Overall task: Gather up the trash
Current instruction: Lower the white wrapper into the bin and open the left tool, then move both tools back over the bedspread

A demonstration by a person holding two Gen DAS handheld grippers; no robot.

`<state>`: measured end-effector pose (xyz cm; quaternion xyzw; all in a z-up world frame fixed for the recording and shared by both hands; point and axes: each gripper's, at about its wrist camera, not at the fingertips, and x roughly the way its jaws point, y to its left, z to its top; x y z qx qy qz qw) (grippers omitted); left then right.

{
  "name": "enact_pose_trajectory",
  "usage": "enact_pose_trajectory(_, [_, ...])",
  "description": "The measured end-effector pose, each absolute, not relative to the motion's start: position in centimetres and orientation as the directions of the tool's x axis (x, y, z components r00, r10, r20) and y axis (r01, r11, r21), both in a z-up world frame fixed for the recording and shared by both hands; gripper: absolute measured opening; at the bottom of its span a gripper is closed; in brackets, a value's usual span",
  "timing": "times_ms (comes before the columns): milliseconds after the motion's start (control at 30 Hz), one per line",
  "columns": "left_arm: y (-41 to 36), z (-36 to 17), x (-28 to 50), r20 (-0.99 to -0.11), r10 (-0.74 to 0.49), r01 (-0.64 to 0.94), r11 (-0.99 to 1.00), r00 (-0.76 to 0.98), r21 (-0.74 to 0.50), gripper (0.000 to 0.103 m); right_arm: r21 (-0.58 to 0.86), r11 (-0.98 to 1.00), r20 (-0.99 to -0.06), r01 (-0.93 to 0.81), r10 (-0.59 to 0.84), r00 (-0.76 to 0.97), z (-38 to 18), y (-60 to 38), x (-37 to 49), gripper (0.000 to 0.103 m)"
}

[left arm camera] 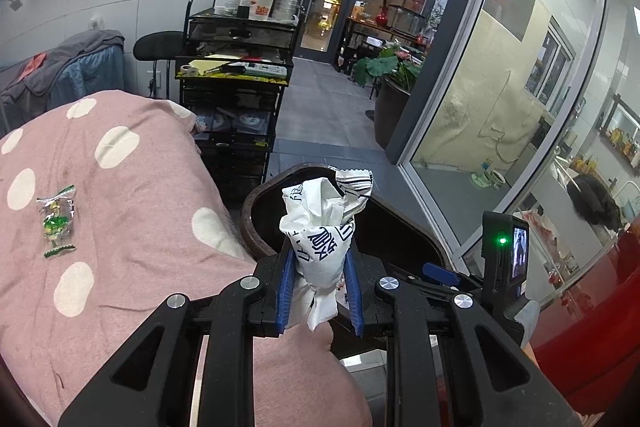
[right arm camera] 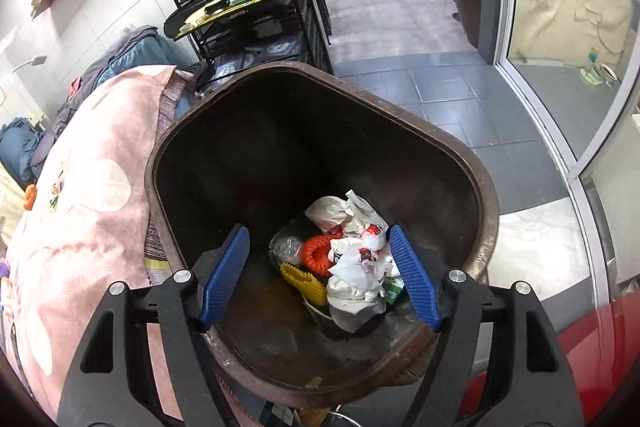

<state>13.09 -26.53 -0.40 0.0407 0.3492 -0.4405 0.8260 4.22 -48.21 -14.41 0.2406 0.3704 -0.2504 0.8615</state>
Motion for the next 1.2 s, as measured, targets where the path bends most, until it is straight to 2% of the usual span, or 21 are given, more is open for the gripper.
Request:
enact_pose_trajectory(233, [-28.9, -0.9, 13.3, -0.627, -0.716, 0.77, 0.573, 0.306, -0.279, 0.022, 0.216, 0.758, -0.751, 0.616, -0.274, 0.601, -13.7, -47.9, 3.0, 0.074])
enact_pose_trajectory(667, [-34.7, -3.7, 13.6, -0.712, -0.667, 0.808, 0.533, 0.22, -0.25, 0.024, 0.148, 0.716, -0.709, 0.682, -0.403, 0.578, -12.1, -48.1, -0.3, 0.075])
enact_pose_trajectory(733, [-35.3, -4.0, 13.6, -0.723, -0.655, 0.815, 0.531, 0.219, -0.234, 0.034, 0.156, 0.706, -0.711, 0.69, -0.405, 0.575, -12.1, -48.4, -0.6, 0.075])
enact_pose_trajectory(800, [-35.7, -4.2, 13.4, -0.729, -0.645, 0.818, 0.534, 0.23, -0.215, 0.058, 0.16, 0.703, -0.714, 0.693, -0.403, 0.572, -12.1, -48.5, -0.8, 0.076])
enact_pose_trajectory(867, [-36.0, -4.1, 12.9, -0.729, -0.639, 0.821, 0.537, 0.246, -0.193, 0.075, 0.161, 0.702, -0.715, 0.694, -0.401, 0.572, -12.1, -48.7, -1.2, 0.076])
enact_pose_trajectory(933, [-36.1, -4.1, 12.7, -0.726, -0.638, 0.826, 0.535, 0.255, -0.18, 0.079, 0.161, 0.702, -0.715, 0.694, -0.402, 0.572, -12.1, -48.7, -1.2, 0.076])
enact_pose_trajectory(1000, [-36.1, -4.2, 12.4, -0.728, -0.63, 0.824, 0.542, 0.271, -0.162, 0.089, 0.164, 0.699, -0.713, 0.696, -0.404, 0.573, -12.1, -48.7, -1.3, 0.08])
enact_pose_trajectory(1200, [-34.8, -3.8, 12.2, -0.708, -0.637, 0.816, 0.558, 0.305, -0.15, 0.095, 0.171, 0.695, -0.717, 0.699, -0.399, 0.572, -12.1, -48.8, -1.4, 0.081])
